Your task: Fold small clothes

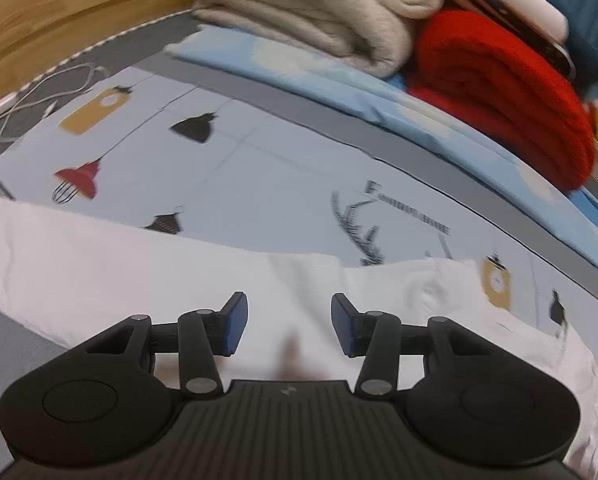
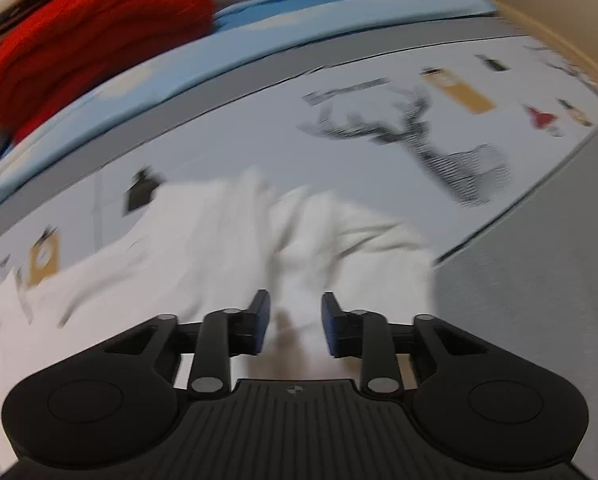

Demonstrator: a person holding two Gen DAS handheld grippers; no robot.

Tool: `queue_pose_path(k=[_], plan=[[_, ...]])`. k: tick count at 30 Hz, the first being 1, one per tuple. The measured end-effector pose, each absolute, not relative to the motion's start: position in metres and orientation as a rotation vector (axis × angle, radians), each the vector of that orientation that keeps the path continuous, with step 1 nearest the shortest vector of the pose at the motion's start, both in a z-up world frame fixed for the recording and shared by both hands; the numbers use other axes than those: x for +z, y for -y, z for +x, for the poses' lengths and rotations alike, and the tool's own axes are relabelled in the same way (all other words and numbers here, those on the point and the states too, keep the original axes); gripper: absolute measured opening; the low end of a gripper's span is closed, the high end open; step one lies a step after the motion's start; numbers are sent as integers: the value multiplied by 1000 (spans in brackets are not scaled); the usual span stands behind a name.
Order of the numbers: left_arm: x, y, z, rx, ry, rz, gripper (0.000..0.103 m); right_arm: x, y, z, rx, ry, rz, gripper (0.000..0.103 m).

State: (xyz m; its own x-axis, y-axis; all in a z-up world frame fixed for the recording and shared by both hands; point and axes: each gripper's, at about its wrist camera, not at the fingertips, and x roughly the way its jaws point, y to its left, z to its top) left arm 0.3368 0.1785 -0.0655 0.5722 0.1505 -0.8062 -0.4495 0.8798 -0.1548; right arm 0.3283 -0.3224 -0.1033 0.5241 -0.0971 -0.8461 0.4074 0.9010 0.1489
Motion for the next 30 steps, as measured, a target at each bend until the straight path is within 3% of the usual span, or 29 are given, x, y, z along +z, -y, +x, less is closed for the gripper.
queue_pose_path(k=[10, 25, 26, 27, 28, 30], plan=[[-50, -138, 328, 278, -901, -290, 57, -119, 387, 309, -450, -1080, 444, 34], [-38, -108, 311, 240, -907, -240, 61, -151, 402, 292, -390, -1179, 491, 33], [-37, -107, 311, 238, -904, -238, 61, -151, 402, 292, -378, -1176, 485, 25], [-35, -106, 312, 237, -902, -236, 61, -151, 402, 293, -357, -1173, 482, 7], [-34, -105, 312, 235, -902, -235, 61, -151, 402, 294, -330, -1169, 488, 0], [-33, -103, 312, 235, -902, -233, 61, -148, 401, 293, -315, -1157, 485, 0]])
